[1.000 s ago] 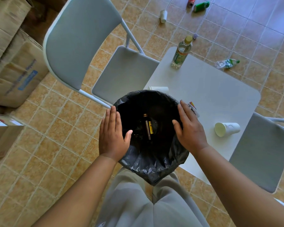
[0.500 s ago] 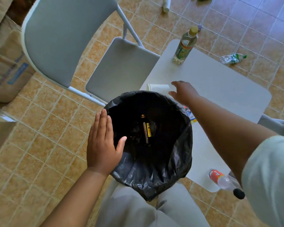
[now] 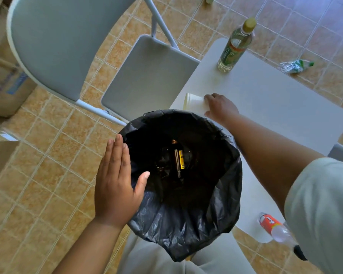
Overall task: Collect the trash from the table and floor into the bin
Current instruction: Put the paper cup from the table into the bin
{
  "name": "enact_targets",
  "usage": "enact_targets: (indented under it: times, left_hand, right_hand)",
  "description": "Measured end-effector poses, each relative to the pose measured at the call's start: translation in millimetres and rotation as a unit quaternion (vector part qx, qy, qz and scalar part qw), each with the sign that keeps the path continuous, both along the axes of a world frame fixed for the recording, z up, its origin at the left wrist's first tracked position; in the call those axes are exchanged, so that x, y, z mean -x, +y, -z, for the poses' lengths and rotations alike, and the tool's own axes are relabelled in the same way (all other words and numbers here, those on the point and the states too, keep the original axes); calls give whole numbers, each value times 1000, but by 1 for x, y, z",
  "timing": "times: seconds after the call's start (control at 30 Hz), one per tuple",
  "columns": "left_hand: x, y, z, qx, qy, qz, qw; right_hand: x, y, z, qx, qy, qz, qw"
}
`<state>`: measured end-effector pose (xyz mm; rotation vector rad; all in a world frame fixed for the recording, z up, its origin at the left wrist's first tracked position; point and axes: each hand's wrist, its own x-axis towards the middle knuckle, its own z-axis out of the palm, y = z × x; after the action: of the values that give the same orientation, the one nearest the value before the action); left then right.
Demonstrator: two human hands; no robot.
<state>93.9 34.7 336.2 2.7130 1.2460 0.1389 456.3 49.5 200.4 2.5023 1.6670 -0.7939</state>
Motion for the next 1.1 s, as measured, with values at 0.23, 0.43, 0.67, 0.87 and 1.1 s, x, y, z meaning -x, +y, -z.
enact_targets:
  times: [0.23, 0.43, 0.67, 0.87, 1.1]
  left_hand:
    - [-5, 2, -8, 26, 14, -7, 1000]
    - [-9, 0, -17, 61, 42, -13, 997]
    - [-6, 2, -20, 77, 5, -9, 997]
    - [-6, 1, -22, 81, 7, -7, 997]
    - [-6, 1, -21, 70, 10, -3, 998]
  right_hand:
    - [12, -53, -117, -277, 119, 250, 920]
    - [94, -110, -217, -371, 113, 247, 888]
    - [200, -145, -180, -139, 144, 223, 954]
    - [211, -146, -169, -122, 90, 154, 976]
    - [167, -159, -170, -250, -94, 175, 948]
